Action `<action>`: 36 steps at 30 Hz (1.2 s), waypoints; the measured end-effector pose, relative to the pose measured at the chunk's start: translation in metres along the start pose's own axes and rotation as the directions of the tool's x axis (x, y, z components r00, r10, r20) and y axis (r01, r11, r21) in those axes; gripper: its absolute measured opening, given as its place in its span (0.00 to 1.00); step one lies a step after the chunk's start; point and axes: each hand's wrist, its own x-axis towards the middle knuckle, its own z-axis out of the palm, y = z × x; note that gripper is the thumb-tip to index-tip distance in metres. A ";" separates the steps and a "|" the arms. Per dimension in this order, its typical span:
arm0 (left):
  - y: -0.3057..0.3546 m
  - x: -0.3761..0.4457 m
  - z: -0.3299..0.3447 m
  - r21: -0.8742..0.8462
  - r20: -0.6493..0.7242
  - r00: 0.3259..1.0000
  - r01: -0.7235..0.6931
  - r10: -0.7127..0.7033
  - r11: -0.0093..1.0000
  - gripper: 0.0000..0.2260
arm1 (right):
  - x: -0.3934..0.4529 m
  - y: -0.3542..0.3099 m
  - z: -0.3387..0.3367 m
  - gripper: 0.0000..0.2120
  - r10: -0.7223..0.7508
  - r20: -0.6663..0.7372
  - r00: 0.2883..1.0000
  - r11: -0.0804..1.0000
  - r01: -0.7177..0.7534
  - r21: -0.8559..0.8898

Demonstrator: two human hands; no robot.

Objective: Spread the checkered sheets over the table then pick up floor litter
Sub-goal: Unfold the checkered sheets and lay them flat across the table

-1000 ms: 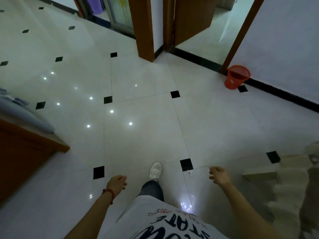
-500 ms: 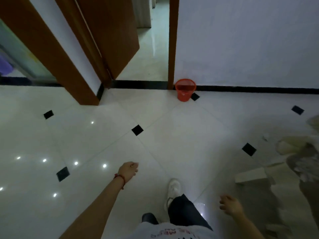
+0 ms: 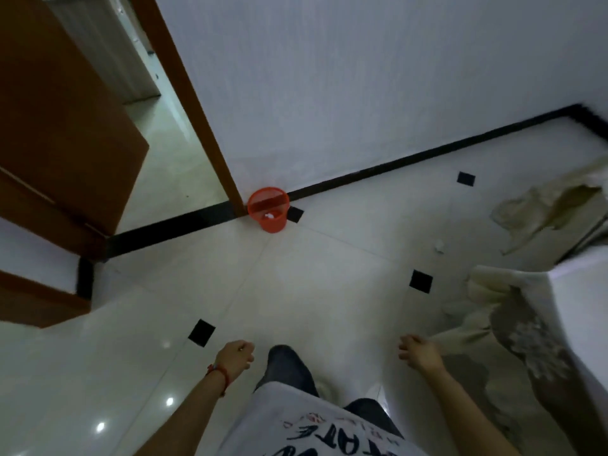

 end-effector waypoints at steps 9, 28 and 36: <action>0.170 0.104 0.019 0.290 0.244 0.963 -0.187 0.116 0.939 0.09 | 0.043 -0.037 -0.034 0.16 0.124 -0.213 0.969 0.949 -0.053 0.312; 0.472 0.106 0.254 0.354 0.817 0.508 -0.815 0.273 0.459 0.09 | 0.016 -0.059 -0.087 0.06 0.481 -0.531 0.697 0.591 0.190 0.784; 0.520 -0.013 0.318 0.014 0.922 0.165 -0.919 0.351 0.395 0.07 | -0.018 -0.102 -0.221 0.09 0.306 -0.749 0.588 0.631 0.464 0.622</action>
